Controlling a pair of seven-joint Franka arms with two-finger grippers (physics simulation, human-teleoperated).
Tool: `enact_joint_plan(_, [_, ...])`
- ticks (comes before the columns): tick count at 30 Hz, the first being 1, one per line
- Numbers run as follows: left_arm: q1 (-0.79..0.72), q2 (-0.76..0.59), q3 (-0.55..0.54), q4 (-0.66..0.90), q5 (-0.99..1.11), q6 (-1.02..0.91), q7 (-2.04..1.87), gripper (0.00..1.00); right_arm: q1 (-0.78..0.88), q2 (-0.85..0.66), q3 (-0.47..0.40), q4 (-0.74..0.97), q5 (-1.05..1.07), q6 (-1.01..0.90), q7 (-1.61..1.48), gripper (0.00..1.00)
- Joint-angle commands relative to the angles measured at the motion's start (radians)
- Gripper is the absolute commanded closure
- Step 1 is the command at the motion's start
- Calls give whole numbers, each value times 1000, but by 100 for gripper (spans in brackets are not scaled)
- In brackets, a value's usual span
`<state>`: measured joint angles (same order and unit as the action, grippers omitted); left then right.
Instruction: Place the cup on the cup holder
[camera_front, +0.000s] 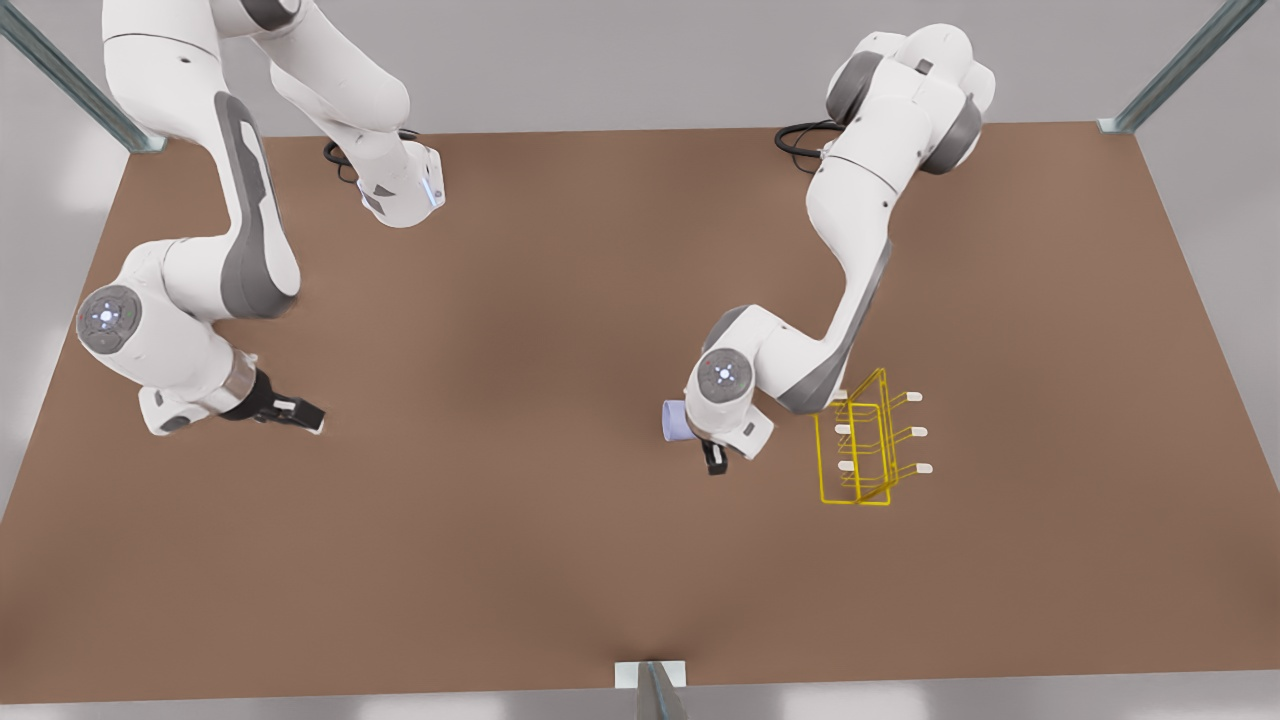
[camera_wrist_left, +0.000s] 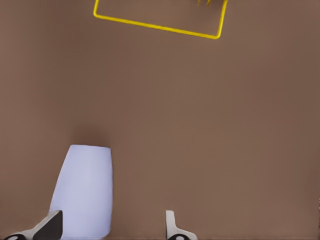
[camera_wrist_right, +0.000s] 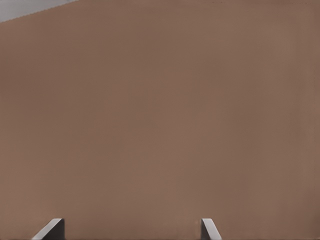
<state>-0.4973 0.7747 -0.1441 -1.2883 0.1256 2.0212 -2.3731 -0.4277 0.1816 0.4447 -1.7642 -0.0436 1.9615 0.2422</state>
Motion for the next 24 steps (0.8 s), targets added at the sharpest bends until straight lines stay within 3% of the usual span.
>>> enact_joint_plan(1, [-9,3,0,-2,12,74,-224,0,20,-25,-12,35,-78,-257,-313,0])
enact_joint_plan(2, [-9,11,0,-3,20,82,-222,0,202,-77,-190,35,-64,-302,-311,0])
enact_joint_plan(3, [-7,15,-2,-3,32,88,-221,0,279,-126,-294,45,-9,-366,-314,0])
enact_joint_plan(6, [-13,34,-2,-5,31,113,-216,0,291,-137,-334,172,18,-474,-333,0])
enact_joint_plan(15, [-44,52,-2,-37,48,128,-213,0,221,-103,-294,190,19,-391,-327,0])
enact_joint_plan(17, [-67,17,-8,-79,66,110,-212,0,98,-119,-290,186,116,-415,-454,0])
enact_joint_plan(21, [-102,21,-9,-92,91,82,-213,0,110,-102,-267,198,103,-332,-443,0])
enact_joint_plan(24, [-101,38,-9,-94,120,96,-216,0,122,-83,-192,216,82,-256,-443,0])
